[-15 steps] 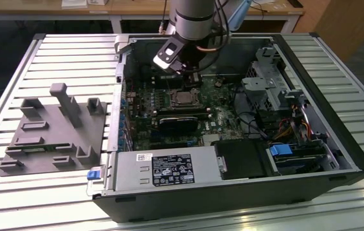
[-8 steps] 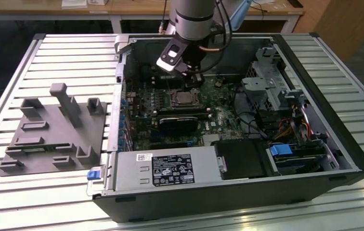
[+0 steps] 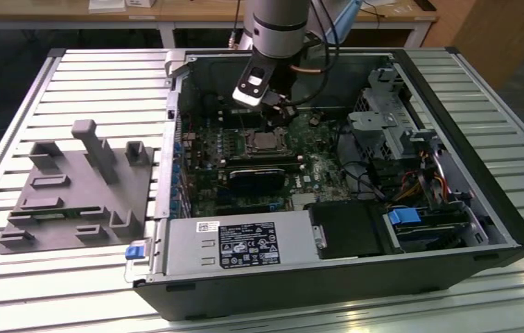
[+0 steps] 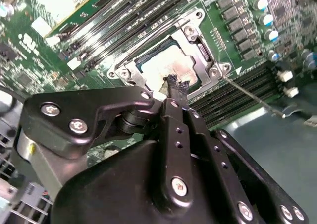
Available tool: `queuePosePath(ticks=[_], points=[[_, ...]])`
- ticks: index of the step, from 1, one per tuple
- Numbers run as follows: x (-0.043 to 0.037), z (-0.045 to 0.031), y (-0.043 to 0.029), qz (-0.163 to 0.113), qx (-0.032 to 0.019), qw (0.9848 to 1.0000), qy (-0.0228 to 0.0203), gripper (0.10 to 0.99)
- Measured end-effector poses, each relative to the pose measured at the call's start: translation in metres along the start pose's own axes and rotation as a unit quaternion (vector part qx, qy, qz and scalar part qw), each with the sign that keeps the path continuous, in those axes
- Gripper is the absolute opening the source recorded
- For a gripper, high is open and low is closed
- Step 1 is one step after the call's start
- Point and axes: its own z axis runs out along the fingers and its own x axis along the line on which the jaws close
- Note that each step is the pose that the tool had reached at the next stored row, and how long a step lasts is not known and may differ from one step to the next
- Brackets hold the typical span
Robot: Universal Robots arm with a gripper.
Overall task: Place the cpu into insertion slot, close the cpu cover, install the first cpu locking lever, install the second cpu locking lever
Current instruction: 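Close the cpu cover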
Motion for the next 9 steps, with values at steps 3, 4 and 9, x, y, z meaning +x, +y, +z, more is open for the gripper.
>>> queuePosePath(ticks=[3,4,9], points=[[0.0000,0.0001,0.0000,-0.028,0.0006,0.9996,0.0003,0.102],[0.0000,0.0002,0.0000,-0.037,0.0008,0.9993,0.0004,0.102],[0.0000,0.0004,0.0000,-0.082,0.0018,0.9966,0.0009,0.102]])
